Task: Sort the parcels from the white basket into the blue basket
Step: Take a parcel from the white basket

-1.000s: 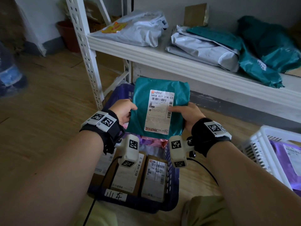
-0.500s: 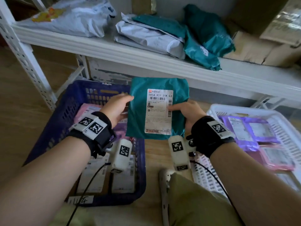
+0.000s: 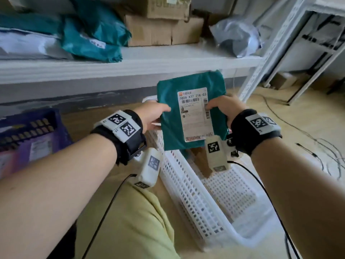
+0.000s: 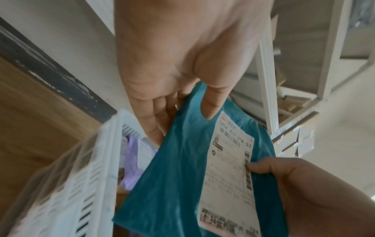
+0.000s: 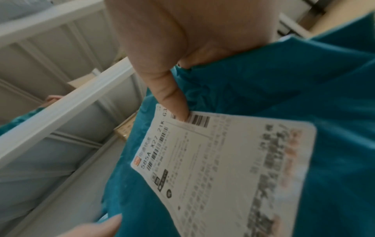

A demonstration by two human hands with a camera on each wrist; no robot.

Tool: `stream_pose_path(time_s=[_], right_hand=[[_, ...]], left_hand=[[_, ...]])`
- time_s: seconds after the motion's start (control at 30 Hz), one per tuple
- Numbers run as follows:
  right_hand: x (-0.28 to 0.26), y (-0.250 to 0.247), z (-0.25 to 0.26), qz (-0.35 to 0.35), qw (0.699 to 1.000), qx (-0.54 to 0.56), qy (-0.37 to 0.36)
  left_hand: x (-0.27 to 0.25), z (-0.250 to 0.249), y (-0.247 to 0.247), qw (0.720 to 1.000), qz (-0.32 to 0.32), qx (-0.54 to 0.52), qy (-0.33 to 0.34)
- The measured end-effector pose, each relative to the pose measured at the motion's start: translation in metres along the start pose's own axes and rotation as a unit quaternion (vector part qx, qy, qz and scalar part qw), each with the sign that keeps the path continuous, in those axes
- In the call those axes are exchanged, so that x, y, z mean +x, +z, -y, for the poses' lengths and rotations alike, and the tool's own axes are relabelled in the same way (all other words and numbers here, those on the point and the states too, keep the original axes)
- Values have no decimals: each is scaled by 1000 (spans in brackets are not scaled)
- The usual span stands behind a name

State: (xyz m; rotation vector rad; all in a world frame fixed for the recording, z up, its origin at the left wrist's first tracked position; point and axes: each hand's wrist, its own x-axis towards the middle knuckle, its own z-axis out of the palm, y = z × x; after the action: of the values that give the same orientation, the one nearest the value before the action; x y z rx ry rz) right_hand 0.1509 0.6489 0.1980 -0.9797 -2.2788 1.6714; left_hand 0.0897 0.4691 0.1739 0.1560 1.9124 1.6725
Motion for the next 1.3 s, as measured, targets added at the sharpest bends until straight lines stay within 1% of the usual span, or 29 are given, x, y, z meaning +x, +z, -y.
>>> stream_pose_path(time_s=[0.07,0.17,0.27,0.33,0.47,0.53,0.63,0.73,0.8,0.87,0.97,1.03,1.1,1.2,1.23,1.3], right_hand=[[9,-24,-20,-23,1000,1,13],[22,-40,-54,-40,998,-16,36],[42,-42,-79,-51,997,-38,49],[60,-36,-95,-39,994,-85,63],[94,-8,-134,2,971,-225,83],[110,13,-157,39,958,-270,86],[137,43,-191,88,941,-314,95],[161,67,-220,132,921,-350,112],[174,81,-240,156,911,-357,133],[182,91,-258,171,902,-366,151],[189,103,-284,180,886,-387,183],[192,108,-297,172,879,-396,201],[193,110,-309,143,885,-388,216],[195,112,-320,105,891,-389,209],[197,113,-321,108,890,-392,206],[197,116,-326,144,879,-409,200]], left_hand=[[11,4,27,999,34,32,-14],[28,22,48,995,57,77,-44],[43,31,51,993,45,89,-67],[54,34,46,993,31,90,-65],[81,41,27,994,-32,90,-48],[95,49,17,993,-68,90,-42],[113,68,-1,989,-106,98,-41],[127,87,-18,983,-141,105,-58],[137,97,-27,978,-149,125,-77],[147,108,-34,972,-141,162,-92],[158,124,-42,959,-132,225,-108],[164,132,-46,949,-132,262,-116],[167,139,-51,934,-120,313,-122],[168,145,-56,897,-107,409,-132],[168,146,-57,886,-106,431,-134],[167,147,-59,872,-102,459,-140]])
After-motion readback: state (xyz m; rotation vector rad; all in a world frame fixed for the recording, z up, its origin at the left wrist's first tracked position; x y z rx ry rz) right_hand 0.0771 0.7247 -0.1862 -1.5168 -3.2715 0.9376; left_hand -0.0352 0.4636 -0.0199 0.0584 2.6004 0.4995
